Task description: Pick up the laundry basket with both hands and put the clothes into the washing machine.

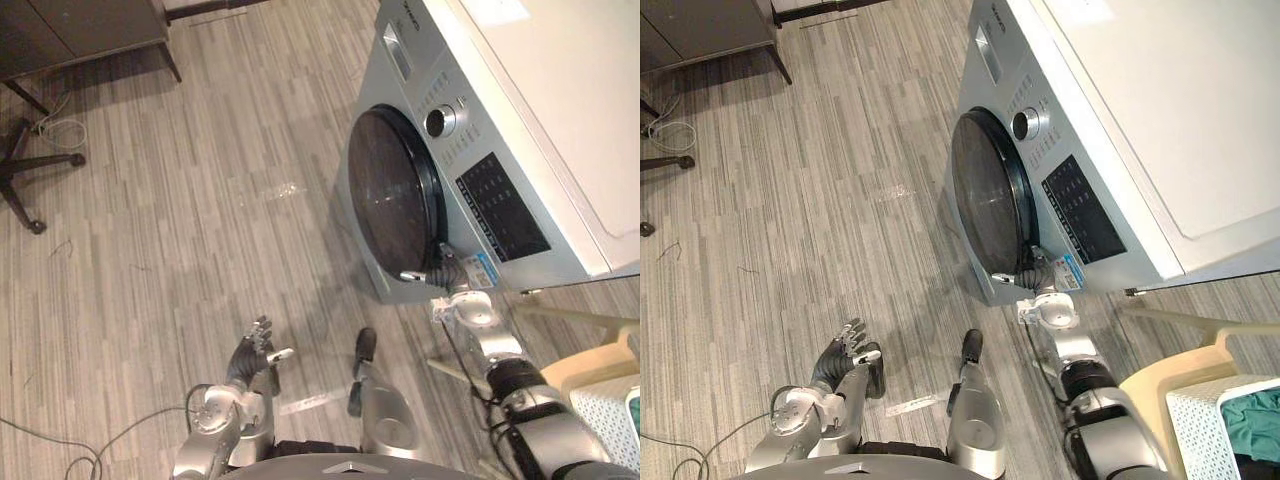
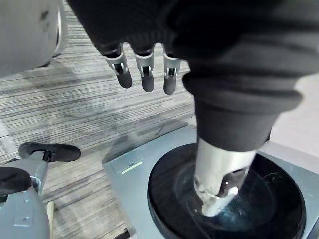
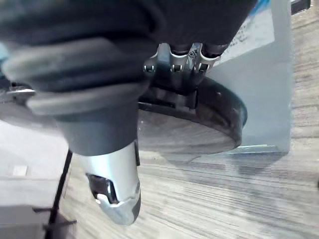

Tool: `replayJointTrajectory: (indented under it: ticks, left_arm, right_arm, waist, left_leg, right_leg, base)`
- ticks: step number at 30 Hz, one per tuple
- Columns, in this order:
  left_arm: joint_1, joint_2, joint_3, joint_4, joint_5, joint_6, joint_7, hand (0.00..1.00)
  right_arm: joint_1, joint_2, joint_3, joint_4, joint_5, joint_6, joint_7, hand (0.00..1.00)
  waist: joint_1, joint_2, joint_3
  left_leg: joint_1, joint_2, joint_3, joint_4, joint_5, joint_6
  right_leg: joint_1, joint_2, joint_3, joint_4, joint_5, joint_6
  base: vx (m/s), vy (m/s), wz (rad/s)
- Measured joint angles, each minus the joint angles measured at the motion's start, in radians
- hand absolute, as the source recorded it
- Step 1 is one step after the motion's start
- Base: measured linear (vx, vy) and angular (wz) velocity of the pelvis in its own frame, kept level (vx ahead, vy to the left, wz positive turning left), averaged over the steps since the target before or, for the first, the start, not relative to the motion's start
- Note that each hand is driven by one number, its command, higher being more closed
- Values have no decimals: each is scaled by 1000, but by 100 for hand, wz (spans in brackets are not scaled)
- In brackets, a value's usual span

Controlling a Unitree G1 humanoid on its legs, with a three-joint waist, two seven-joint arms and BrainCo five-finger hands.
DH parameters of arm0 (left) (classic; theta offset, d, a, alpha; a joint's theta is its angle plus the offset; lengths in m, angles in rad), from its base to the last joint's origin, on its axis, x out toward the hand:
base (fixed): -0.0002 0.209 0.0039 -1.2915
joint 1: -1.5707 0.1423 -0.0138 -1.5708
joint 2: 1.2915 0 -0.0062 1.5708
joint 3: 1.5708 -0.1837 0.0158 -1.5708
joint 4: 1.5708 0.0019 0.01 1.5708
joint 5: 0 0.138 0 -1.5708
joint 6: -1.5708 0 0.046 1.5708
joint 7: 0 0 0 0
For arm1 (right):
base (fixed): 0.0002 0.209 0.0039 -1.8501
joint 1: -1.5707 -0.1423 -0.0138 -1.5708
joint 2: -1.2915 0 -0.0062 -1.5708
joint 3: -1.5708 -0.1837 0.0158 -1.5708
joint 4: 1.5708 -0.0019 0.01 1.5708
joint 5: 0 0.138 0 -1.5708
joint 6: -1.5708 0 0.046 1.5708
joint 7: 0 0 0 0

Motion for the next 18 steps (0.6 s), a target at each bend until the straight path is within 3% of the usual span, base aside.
replayJointTrajectory:
  ticks: [3, 4, 7, 10, 13, 18]
  left_arm:
    - [-5, 24, -67, 6, -13, 4, -14, 0]
    - [-10, 35, -92, 7, -19, 4, -27, 0]
    - [-24, 47, -116, 6, -21, 4, -31, 0]
    - [-37, 49, -112, 6, -27, 3, -29, 0]
    - [-37, 57, -85, 8, -37, 4, -25, 0]
    - [-37, 72, -20, -3, -40, 5, -21, 0]
  right_arm:
    - [-74, -177, 347, -22, 98, 37, 119, 0]
    - [-77, -233, 398, -88, 147, 40, 140, 0]
    - [-65, -291, 464, -224, 260, 64, 242, 0]
    - [-15, -268, 475, -319, 389, 74, 331, 0]
    - [41, -166, 463, -310, 465, 101, 365, 0]
    - [159, -31, 359, -290, 474, 116, 375, 0]
  waist:
    - [32, 13, 7]
    - [40, 20, 11]
    - [65, 24, 12]
    - [91, 31, 15]
    - [98, 32, 16]
    - [97, 33, 16]
  left_leg:
    - [-18, 1, -12, -1, 2, -3]
    - [-28, 1, -23, -1, 4, -5]
    - [-28, 9, -37, -1, 12, -11]
    - [-20, 21, -42, 1, 16, -6]
    - [-1, 21, -43, -1, 16, -5]
    - [15, 20, -43, 2, 3, -3]
  right_leg:
    - [-13, 0, -26, -8, 1, -2]
    - [-14, 0, -37, -15, 7, -9]
    - [-3, 11, -57, -27, 28, -18]
    - [8, 25, -64, -27, 36, -13]
    - [24, 27, -65, -27, 36, -13]
    - [43, 25, -64, -27, 33, -17]
  base:
    - [-68, -19, -3]
    - [-36, -30, 11]
    - [16, -38, 8]
    - [70, -26, 1]
    - [65, 0, -1]
    - [-17, 16, -1]
